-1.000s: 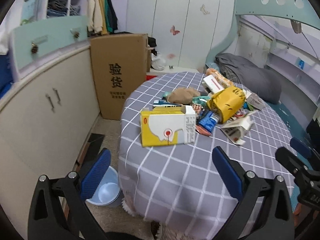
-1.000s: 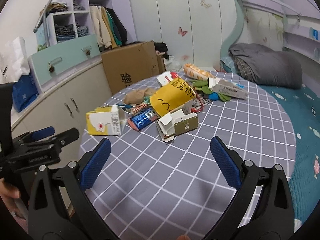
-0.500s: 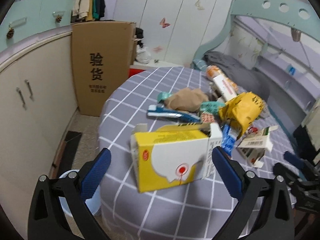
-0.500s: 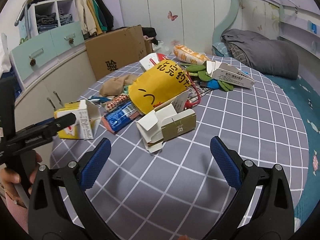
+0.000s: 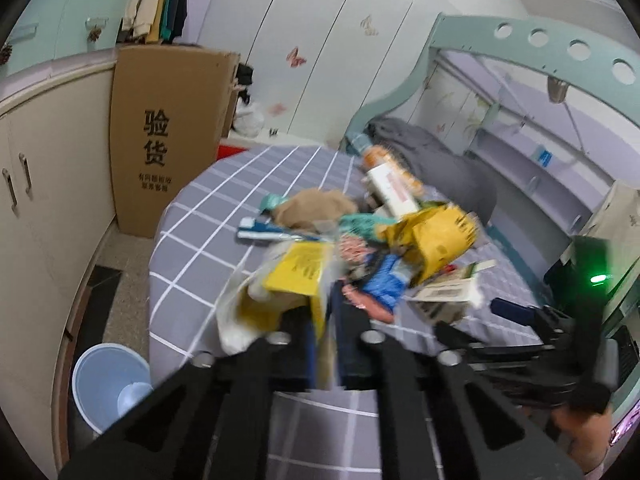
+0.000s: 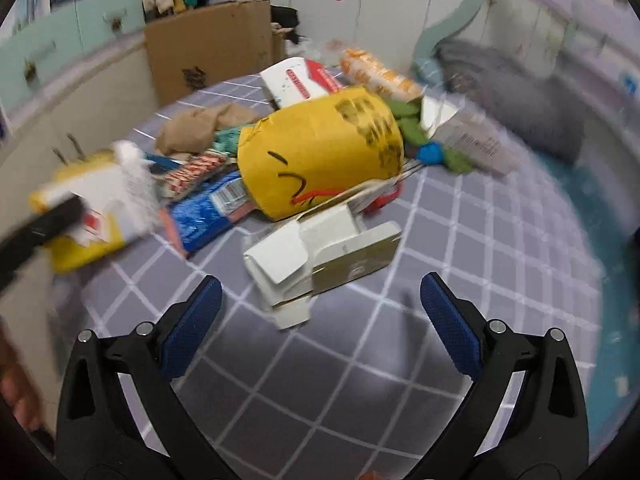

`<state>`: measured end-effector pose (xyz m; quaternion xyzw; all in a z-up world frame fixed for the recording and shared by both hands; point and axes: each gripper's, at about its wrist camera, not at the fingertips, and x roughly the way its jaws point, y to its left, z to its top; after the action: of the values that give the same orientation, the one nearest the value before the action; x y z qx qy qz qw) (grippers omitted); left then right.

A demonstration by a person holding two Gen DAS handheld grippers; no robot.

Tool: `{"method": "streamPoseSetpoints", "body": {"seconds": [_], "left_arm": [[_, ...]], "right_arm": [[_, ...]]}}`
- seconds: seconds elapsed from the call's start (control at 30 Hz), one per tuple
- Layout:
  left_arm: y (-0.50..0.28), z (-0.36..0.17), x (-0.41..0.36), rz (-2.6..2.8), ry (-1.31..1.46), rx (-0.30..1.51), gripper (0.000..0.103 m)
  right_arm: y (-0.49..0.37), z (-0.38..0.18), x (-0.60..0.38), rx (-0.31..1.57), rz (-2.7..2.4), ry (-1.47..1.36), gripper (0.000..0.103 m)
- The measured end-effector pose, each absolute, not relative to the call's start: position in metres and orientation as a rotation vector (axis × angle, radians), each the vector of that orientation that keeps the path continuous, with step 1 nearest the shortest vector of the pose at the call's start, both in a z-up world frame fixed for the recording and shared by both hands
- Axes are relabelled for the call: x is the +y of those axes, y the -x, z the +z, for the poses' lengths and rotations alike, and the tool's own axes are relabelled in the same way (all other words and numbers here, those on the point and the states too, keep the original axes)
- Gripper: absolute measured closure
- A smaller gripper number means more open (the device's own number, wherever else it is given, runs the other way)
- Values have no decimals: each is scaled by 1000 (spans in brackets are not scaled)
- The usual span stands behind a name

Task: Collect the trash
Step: 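Reach the left tool to the yellow-white box and grasp it, then grasp the white card packaging with the right tool while left holds the box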

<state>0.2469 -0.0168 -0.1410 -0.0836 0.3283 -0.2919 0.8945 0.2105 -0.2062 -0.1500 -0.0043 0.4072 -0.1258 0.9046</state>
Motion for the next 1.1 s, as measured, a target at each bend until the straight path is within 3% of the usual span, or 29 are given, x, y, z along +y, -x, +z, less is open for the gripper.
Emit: {"method": "streamPoseSetpoints", "body": {"seconds": [0.27, 0.3, 0.43, 0.53, 0.63, 1.1], "left_arm": [[-203, -116, -31, -574, 99, 561, 100], [-201, -114, -33, -566, 92, 559, 100], [-194, -110, -39, -553, 83, 563, 100], [-188, -108, -38, -544, 81, 557, 100], [-182, -103, -36, -540, 101, 546, 101], [-145, -66, -1, -452, 148, 467, 101]], "right_arm": [[-221, -145, -195, 772, -385, 203, 6], [-224, -146, -197, 779, -372, 198, 12], [-221, -144, -211, 765, -351, 154, 65], [-209, -136, -222, 739, -327, 96, 84], [-190, -126, -234, 697, -311, 46, 93], [-116, -60, -210, 526, -11, -138, 95]]}}
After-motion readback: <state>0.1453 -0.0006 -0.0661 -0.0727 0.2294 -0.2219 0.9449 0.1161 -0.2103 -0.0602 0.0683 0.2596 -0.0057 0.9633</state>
